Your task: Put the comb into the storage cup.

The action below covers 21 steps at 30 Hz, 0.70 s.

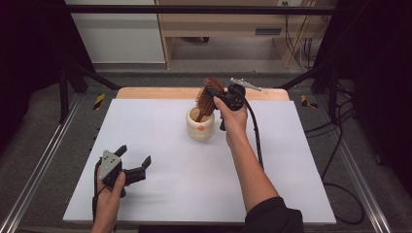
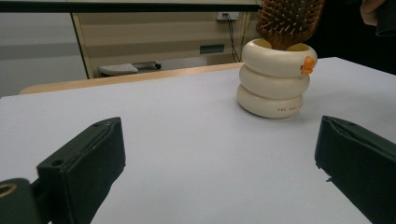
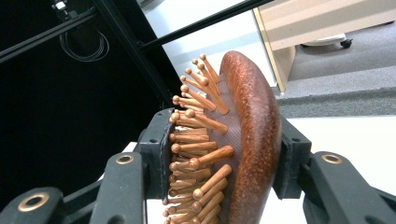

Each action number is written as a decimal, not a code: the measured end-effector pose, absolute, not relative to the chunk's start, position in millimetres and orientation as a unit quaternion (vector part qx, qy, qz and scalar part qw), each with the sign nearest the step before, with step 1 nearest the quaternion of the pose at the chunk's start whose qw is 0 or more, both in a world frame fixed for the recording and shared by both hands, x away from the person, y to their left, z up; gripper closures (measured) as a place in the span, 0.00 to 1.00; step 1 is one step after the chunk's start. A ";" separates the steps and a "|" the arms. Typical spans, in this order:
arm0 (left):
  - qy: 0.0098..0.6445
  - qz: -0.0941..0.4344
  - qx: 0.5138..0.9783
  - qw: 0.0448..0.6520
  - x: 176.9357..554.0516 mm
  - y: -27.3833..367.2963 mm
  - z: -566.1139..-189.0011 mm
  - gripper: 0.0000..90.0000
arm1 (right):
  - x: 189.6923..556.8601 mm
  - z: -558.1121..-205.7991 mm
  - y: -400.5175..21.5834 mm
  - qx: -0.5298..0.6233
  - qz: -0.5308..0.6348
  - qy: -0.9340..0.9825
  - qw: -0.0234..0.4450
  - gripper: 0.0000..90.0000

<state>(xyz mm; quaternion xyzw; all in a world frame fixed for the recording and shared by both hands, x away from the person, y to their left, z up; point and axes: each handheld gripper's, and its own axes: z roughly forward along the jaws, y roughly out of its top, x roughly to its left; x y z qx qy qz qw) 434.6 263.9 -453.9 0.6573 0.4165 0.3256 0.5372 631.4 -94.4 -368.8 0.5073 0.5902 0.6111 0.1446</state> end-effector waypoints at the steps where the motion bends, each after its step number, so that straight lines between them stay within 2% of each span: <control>1: 0.417 0.326 0.657 0.537 434.6 263.9 -453.9 0.02 | 631.6 -369.0 -94.6 0.508 0.611 0.590 0.145 0.55; 21: 0.419 0.315 0.660 0.538 437.5 260.1 -456.5 0.02 | 634.8 -370.3 -99.0 0.514 0.609 0.589 0.135 0.54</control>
